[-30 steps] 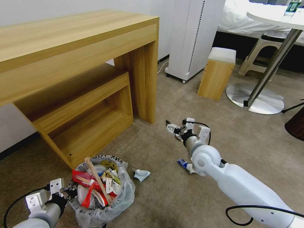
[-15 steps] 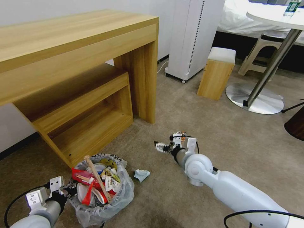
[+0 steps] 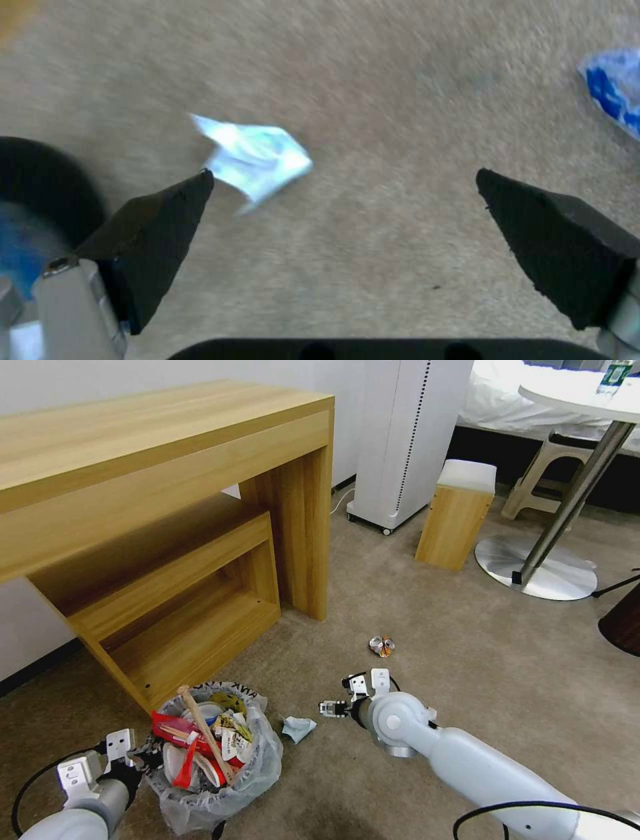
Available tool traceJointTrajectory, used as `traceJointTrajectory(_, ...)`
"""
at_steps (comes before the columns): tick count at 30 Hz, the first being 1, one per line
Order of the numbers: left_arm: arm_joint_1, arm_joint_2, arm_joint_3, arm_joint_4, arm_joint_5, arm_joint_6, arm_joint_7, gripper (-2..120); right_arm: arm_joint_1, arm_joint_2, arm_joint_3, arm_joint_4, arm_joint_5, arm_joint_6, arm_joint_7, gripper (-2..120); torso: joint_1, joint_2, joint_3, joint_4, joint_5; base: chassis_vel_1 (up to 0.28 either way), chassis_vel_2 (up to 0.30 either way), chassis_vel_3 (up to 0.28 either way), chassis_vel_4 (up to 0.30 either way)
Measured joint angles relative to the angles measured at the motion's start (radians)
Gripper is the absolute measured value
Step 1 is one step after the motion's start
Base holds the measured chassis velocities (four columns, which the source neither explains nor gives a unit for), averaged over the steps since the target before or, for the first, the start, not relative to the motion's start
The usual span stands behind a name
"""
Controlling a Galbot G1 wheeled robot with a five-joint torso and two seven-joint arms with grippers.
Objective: Pick up the trash bin and place the garbage on the floor into it.
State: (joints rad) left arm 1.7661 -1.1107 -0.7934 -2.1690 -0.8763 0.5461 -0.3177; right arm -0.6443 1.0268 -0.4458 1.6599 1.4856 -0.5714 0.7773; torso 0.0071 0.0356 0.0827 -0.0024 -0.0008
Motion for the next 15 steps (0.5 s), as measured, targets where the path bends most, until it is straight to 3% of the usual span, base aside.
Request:
traceJointTrajectory(5, 0.002, -0.007, 0.0, -0.007, 0.001, 0.0, 0.0, 1, 0.021, 0.091, -0.036, -0.156, -0.063, -0.006, -0.036, 100, 0.0, 0.0, 0.0, -0.0003, -0.0001, 0.0, 0.0, 0.0, 0.0)
traceJointTrajectory(7, 0.003, -0.008, 0.0, -0.007, 0.001, -0.001, 0.0, 1, 0.022, 0.099, -0.038, -0.164, -0.067, -0.006, -0.038, 100, 0.0, 0.0, 0.0, -0.0003, 0.0, 0.0, 0.0, 0.0, 0.0)
traceJointTrajectory(9, 0.007, -0.012, 0.0, -0.009, 0.003, -0.002, 0.0, 1, 0.038, 0.178, -0.06, -0.244, -0.104, 0.005, -0.063, 100, 0.0, 0.0, 0.0, 0.0002, 0.0, 0.0, 0.0, 0.0, 0.0)
traceJointTrajectory(15, 0.006, -0.015, 0.0, -0.012, 0.004, -0.004, 0.0, 1, 0.04, 0.238, -0.074, -0.304, -0.133, 0.015, -0.077, 96, 0.0, 0.0, 0.0, -0.0001, 0.0, 0.0, 0.0, 0.0, 0.0)
